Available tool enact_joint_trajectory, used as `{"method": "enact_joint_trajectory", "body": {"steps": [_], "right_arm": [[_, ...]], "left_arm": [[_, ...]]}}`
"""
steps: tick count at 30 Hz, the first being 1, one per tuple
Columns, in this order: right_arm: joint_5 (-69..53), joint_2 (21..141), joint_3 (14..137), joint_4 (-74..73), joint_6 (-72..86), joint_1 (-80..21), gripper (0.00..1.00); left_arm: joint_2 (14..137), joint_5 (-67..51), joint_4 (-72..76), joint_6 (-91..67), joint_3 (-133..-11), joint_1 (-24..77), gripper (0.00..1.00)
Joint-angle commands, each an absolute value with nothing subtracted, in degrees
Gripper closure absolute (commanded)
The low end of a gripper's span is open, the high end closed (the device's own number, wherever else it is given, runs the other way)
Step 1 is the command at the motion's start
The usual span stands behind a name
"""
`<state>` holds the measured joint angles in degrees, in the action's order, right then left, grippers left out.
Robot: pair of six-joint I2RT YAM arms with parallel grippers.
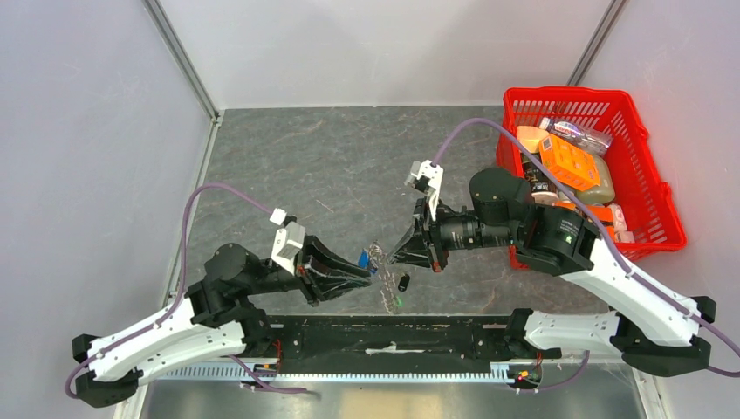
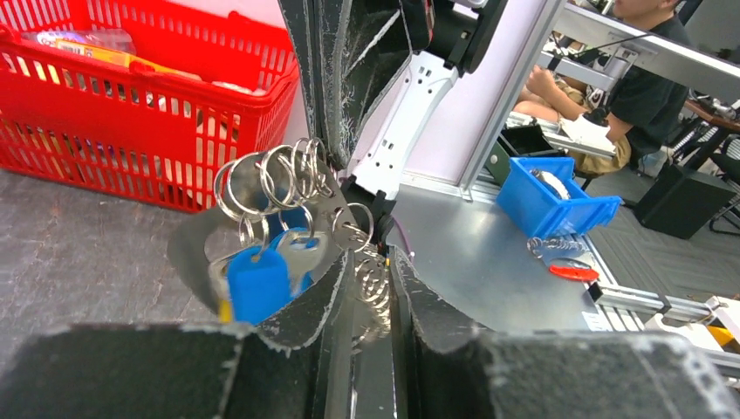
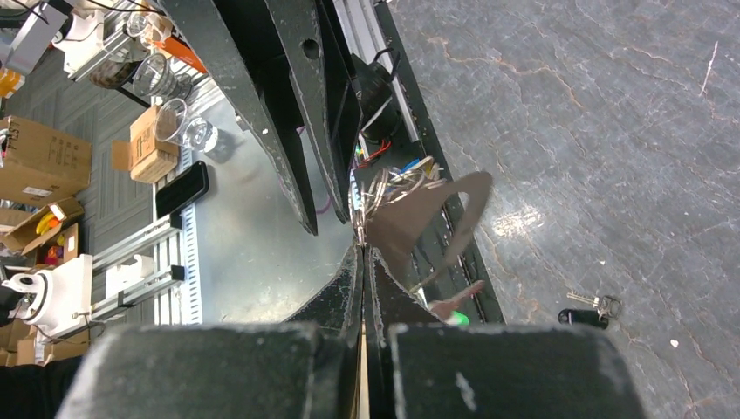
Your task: Put the keys on the keyring
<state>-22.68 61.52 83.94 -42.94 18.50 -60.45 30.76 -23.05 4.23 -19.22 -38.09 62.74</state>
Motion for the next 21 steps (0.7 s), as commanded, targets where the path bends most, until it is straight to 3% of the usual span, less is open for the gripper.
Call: {"method": "enact_joint_trajectory", "body": {"steps": [1, 21], "right_arm": [[-25.08, 59.68, 87.11, -40.11, 18.52, -60.79, 1.0], [-32.58, 58.0, 87.92, -40.44, 17.25, -60.78, 1.0]], "left_arm": [[29.03, -21.79, 9.64, -19.56, -37.01, 62.76, 0.72], [27.43, -17.99, 17.88, -19.99, -33.54, 62.82, 0.66]]}}
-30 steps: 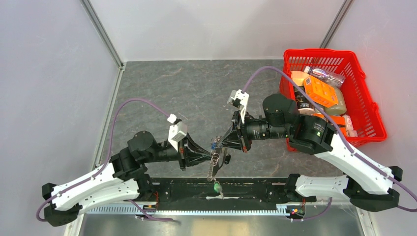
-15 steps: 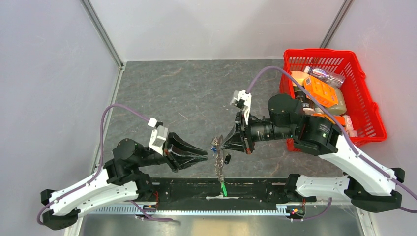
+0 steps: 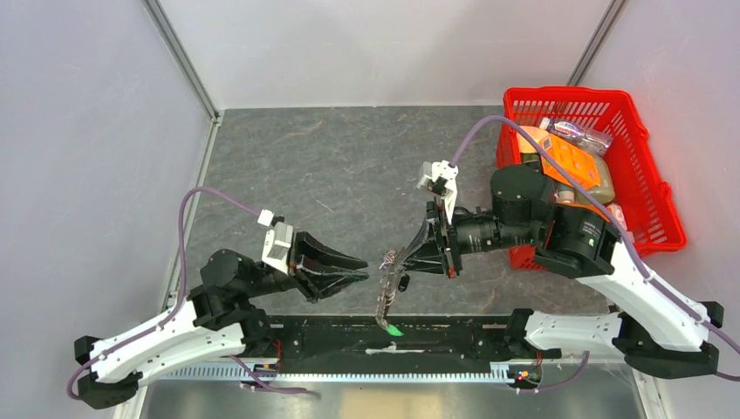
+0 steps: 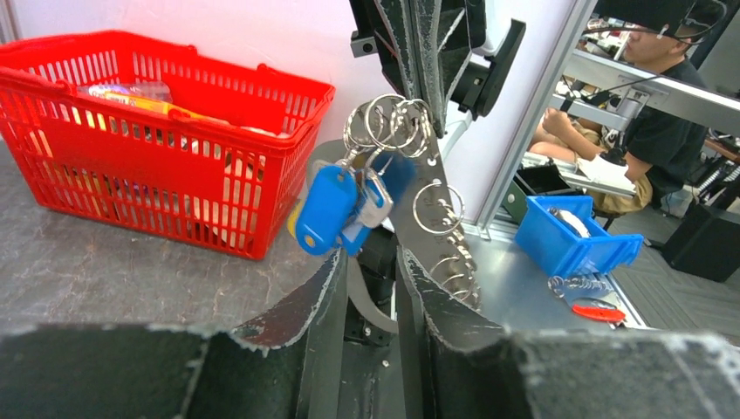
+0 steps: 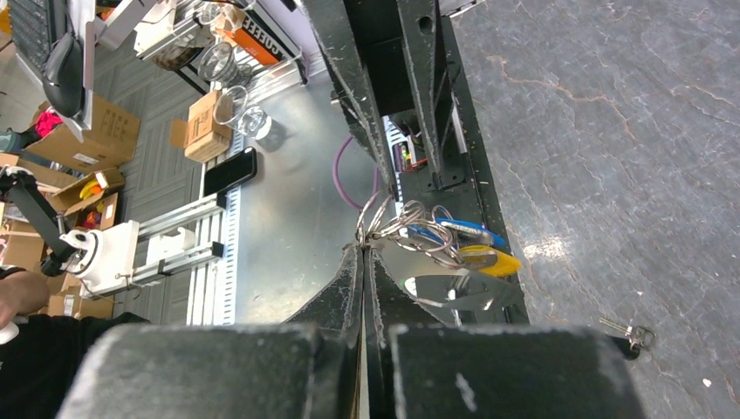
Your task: Put the keys on the keyring
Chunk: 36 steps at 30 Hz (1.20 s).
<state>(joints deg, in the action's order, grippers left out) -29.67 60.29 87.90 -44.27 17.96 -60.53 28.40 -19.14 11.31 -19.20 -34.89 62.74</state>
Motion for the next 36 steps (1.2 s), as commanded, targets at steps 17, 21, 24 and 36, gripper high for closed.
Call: {"method": "enact_joint_trajectory", "body": {"steps": [17, 21, 24, 36], "right_arm": [[-33.72, 57.04, 84.98, -38.91, 16.63, -60.74, 1.0], [-34.35, 57.22, 84.91, -38.86, 16.11, -60.74, 1.0], [-34.48, 57.38, 84.72, -38.67, 16.01, -60.79, 1.0], [-34.16, 58.14, 84.64, -38.82, 15.89, -60.73, 1.0]], "left_arm": [[30.94, -22.66, 28.53, -25.03, -32.51, 62.82, 0.64], [30.72, -23.11, 28.16, -25.44, -33.02, 62.79, 0.64], [30.93, -23.28, 28.91, -25.88, -33.1, 62.82, 0.63], [31.95, -23.68, 29.52, -27.08, -34.03, 62.8, 0.6]]}}
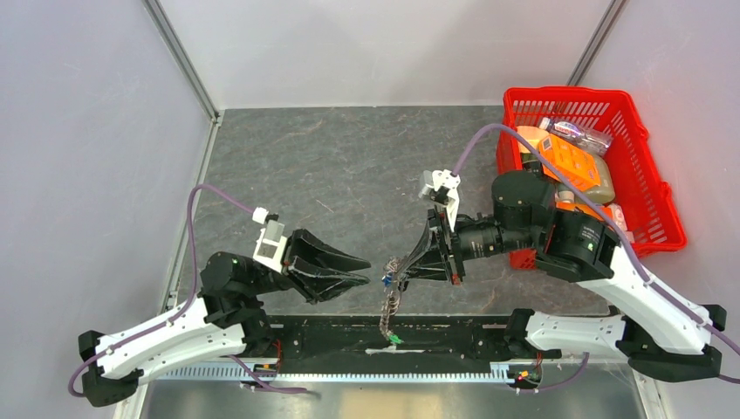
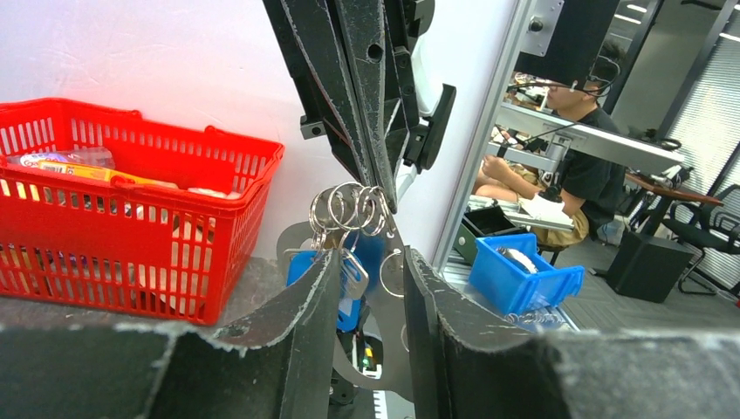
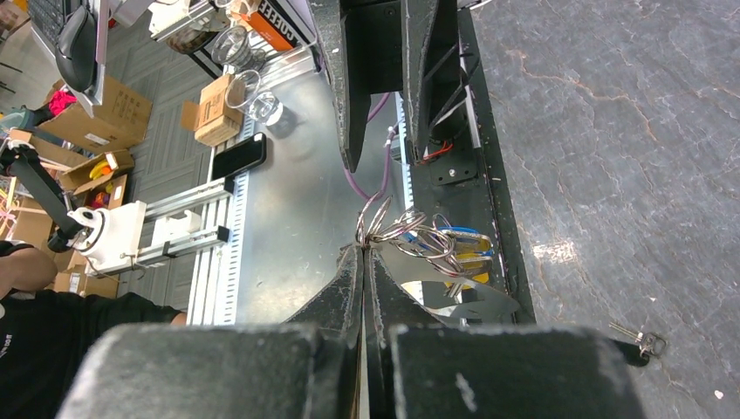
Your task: Put the keys on the keyring
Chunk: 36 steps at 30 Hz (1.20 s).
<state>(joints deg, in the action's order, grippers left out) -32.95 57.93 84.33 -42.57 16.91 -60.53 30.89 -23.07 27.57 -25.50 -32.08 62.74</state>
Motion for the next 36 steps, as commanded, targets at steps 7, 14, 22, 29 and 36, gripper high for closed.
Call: {"method": "enact_joint_trajectory", "body": {"steps": [7, 14, 22, 29, 36], "right_arm": [[-36.37, 59.05, 84.99, -38.0, 16.22, -60.83, 1.0], [-37.69, 59.69, 84.55, -37.01, 16.75, -60.82, 1.0], [-36.92, 59.9, 84.55, -36.83, 16.54, -60.91, 1.0], [-36.35, 59.92, 84.73, -36.72, 16.57, -61.0, 1.0], [-35.95, 59.66, 84.56, -36.69, 16.48, -61.02, 1.0]], "left_arm": [[33.94, -24.22, 31.89, -27.17, -33.51, 62.8, 0.58], [34.53, -24.88, 33.55, -27.59, -33.27, 62.82, 0.57], [34.8, -25.47, 35.54, -28.63, -32.78, 62.82, 0.57], [36.06, -26.28, 37.72, -29.93, -32.46, 62.82, 0.57], [37.2, -27.31, 39.28, -30.59, -32.43, 62.82, 0.63]]}}
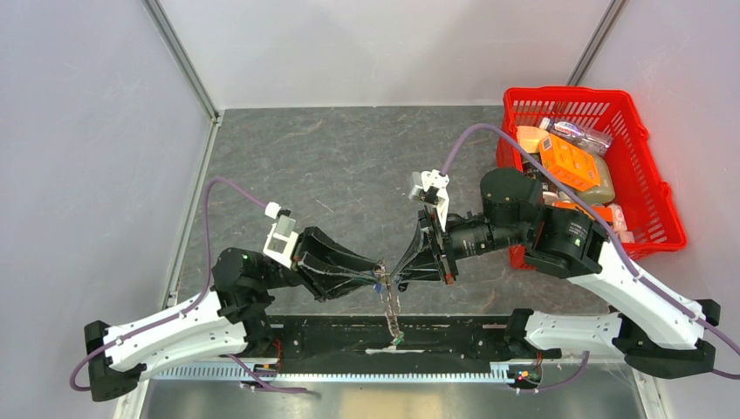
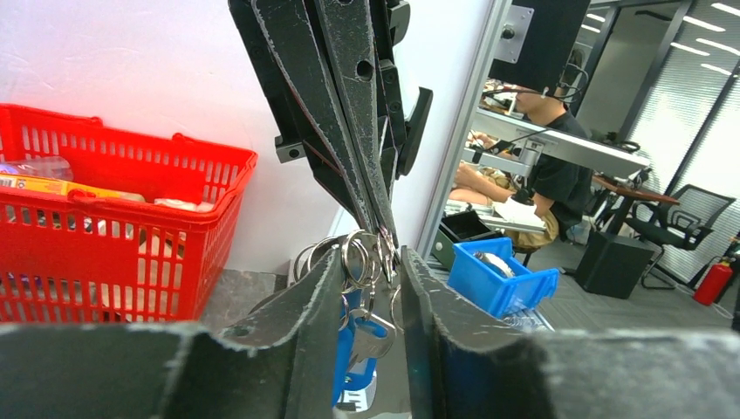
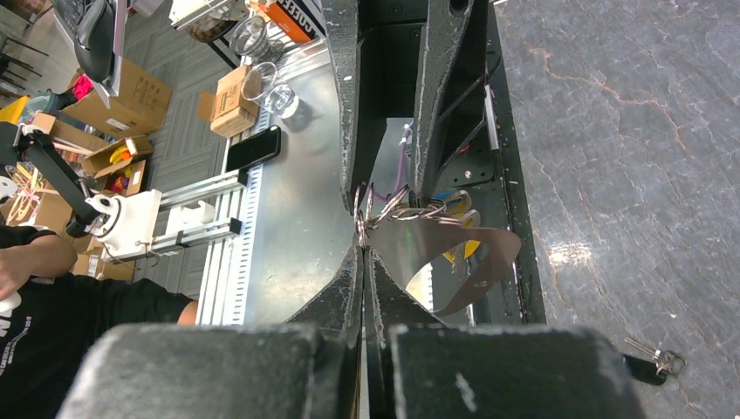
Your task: Put the keys on the keyring
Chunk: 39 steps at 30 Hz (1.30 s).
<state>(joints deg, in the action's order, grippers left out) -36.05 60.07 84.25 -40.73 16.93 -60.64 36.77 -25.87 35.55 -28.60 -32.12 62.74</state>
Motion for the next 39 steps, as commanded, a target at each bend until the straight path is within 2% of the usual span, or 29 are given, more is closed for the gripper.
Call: {"method": "enact_joint_trajectory", "body": {"steps": [1, 4, 6, 17, 28, 39], "right_arm": [[-35.92, 59.59, 84.47, -36.73, 16.43, -61.02, 1.0], [-35.45, 59.29, 83.94, -36.74, 16.4, -61.03, 1.0], [-35.27, 59.06, 83.55, -36.86, 16.3, -61.13, 1.0], [-32.08, 57.18, 80.1, -37.39, 15.83, -61.08, 1.0], [-29.72, 53.79, 74.67, -37.35, 16.39, -61.06, 1.0], [-27.55, 51.27, 71.23, -33.87, 19.87, -61.08, 1.0]], "left_arm": [[37.31, -27.63, 39.37, -30.63, -32.56, 62.82, 0.68], [37.55, -28.9, 39.42, -30.72, -32.86, 62.83, 0.88], [37.62, -29.5, 39.44, -30.89, -33.03, 62.84, 0.98], [36.0, -29.41, 37.8, -30.55, -33.03, 62.81, 0.98], [32.32, -25.24, 33.1, -28.67, -33.54, 62.84, 0.98], [30.63, -19.96, 34.43, -29.92, -33.5, 62.79, 0.98]]}}
